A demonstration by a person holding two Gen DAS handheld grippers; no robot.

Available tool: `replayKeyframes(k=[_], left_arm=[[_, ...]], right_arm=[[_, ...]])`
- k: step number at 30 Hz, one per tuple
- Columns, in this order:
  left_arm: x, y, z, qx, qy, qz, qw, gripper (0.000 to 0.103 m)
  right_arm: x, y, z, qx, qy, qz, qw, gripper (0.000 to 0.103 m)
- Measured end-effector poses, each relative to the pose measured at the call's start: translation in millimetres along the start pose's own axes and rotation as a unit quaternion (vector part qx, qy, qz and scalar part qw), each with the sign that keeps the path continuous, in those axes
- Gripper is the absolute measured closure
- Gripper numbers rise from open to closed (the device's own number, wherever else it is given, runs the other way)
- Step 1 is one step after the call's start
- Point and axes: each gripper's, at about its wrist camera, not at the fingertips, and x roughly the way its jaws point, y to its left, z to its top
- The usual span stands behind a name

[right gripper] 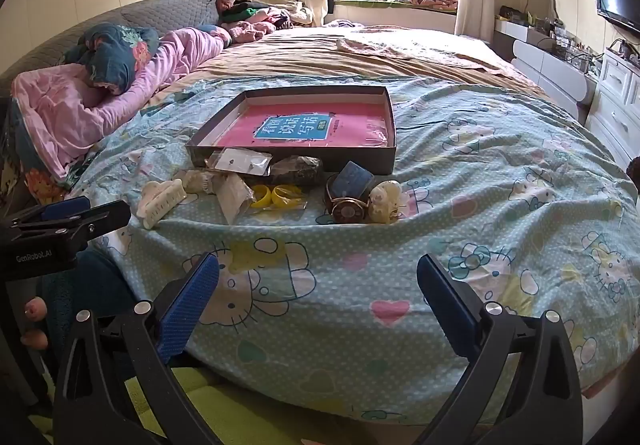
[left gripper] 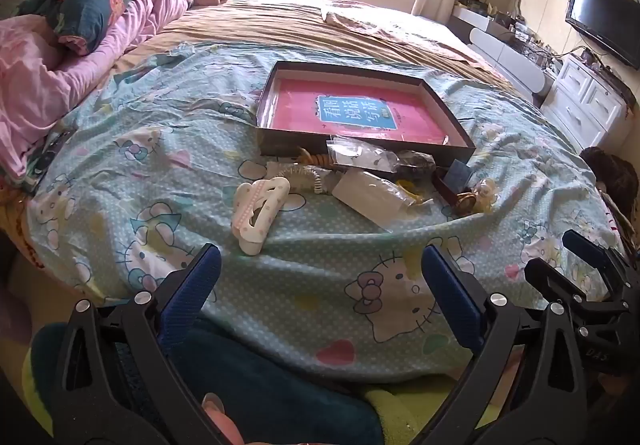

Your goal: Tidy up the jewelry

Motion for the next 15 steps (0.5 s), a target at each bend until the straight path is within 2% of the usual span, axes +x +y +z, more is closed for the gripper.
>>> replayKeyframes(k=[15], left_arm=[[0.6,0.3,-0.1,0.0,0.001,0.003,1.0,0.009]], right_arm=[[-0.7,0.6,1.5,0.0,-0.001,0.001,1.0,0.004]])
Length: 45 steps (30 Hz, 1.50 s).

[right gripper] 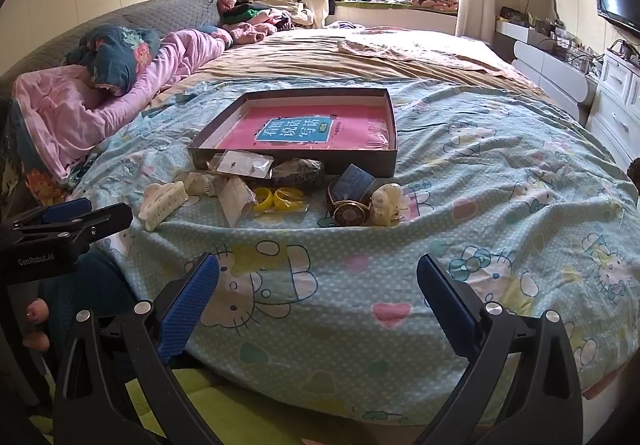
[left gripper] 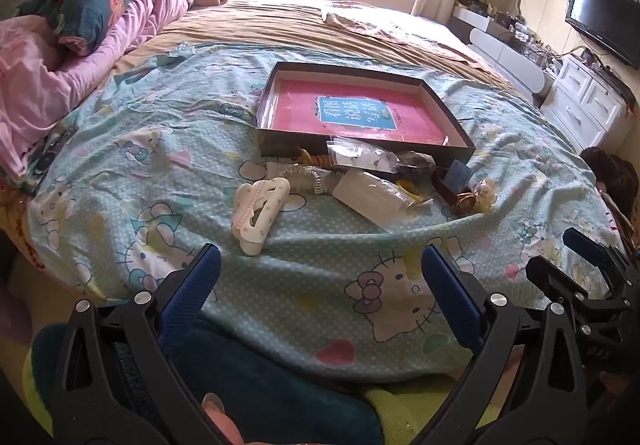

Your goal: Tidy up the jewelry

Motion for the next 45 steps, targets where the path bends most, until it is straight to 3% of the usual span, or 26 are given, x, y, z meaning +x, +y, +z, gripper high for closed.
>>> replayKeyframes(k=[45], left_arm=[[-0.8,-2.0,1.1,0.002,-0.001,0.001,1.0,0.009]], right_arm=[[-1.1,3.8,1.5,0.001,-0.001,0.001,1.0,0.004]])
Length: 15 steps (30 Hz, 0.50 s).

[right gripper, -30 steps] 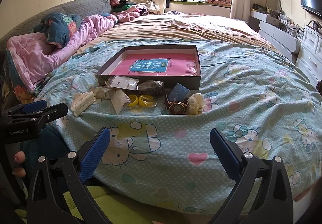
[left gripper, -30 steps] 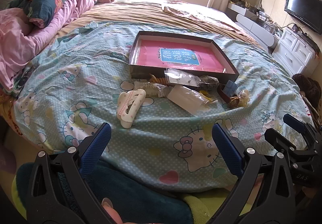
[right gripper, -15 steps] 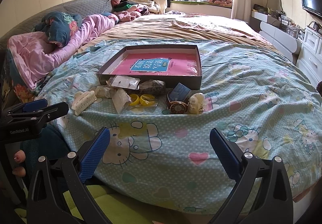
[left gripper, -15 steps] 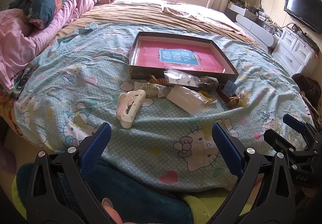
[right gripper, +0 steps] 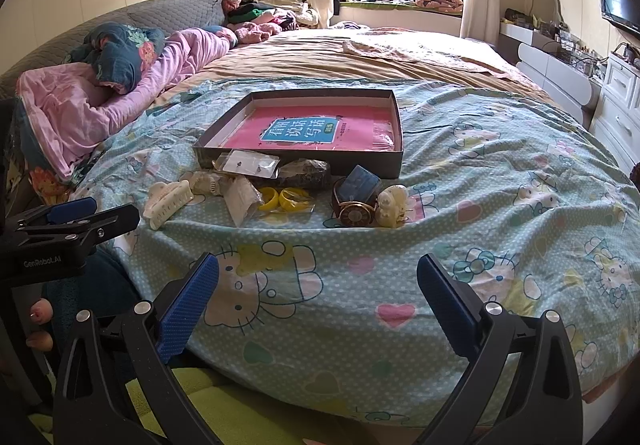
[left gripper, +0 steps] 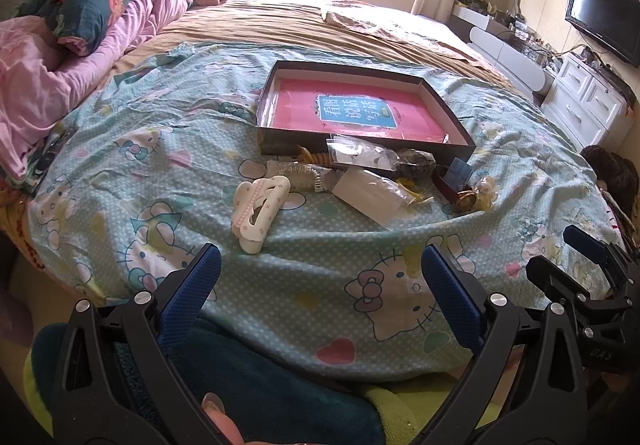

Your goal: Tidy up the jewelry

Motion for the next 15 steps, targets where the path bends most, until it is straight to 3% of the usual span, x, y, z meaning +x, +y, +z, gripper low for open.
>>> replayKeyframes(k=[8,15], left_arm=[[-1.0,-0.5,-3.2,-0.001,0.001,0.001,1.0,0.009],[0.7,1.1,-5.1,-0.001,0.003,0.002,1.0,0.009]], right_arm=[[2.2,-6.7,0.4,-0.001,-0.001,0.001,1.0,0.004],[3.8,12.5,2.6,-0.008,0.0,0.008,1.0,0.004]])
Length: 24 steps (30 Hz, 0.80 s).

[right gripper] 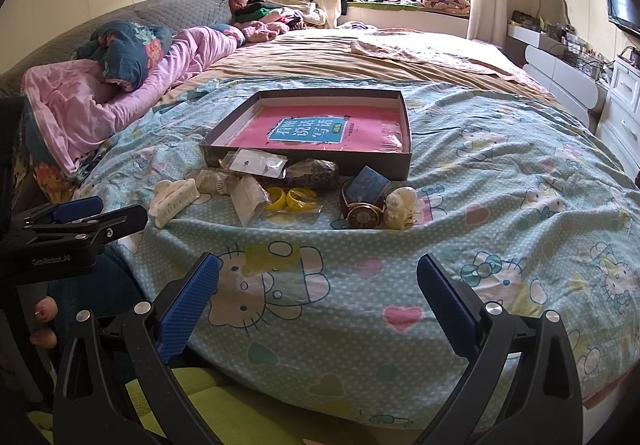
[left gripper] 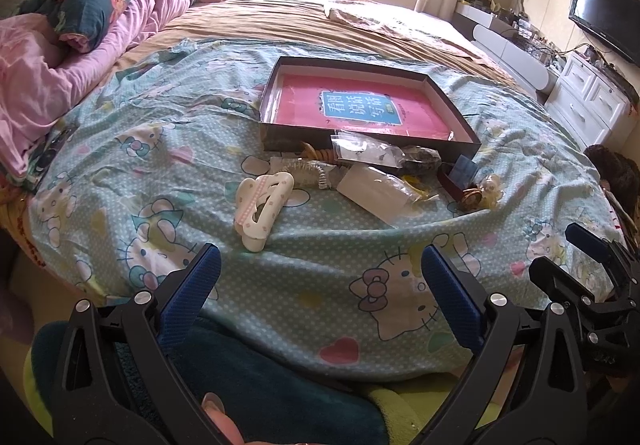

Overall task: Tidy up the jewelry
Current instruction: 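Grasp the white claw hair clip with the left tool while the right grasps the white pearl clip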

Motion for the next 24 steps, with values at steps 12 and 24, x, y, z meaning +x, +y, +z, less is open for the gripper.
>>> replayKeyframes(k=[12,24], left_arm=[[13.2,20.0,3.7,-0.018,0.015,0.016,0.9996,0.009],[35.0,66.5,13.3,-0.064,0.043,0.049,0.9958,0.009]], right_arm=[[14.9,-0.5,9.2,-0.02,0.01,0.028,0.999,0.004],[38.0,-6.8,31.2,-0.02,0.011,0.037,0.999,0.004]])
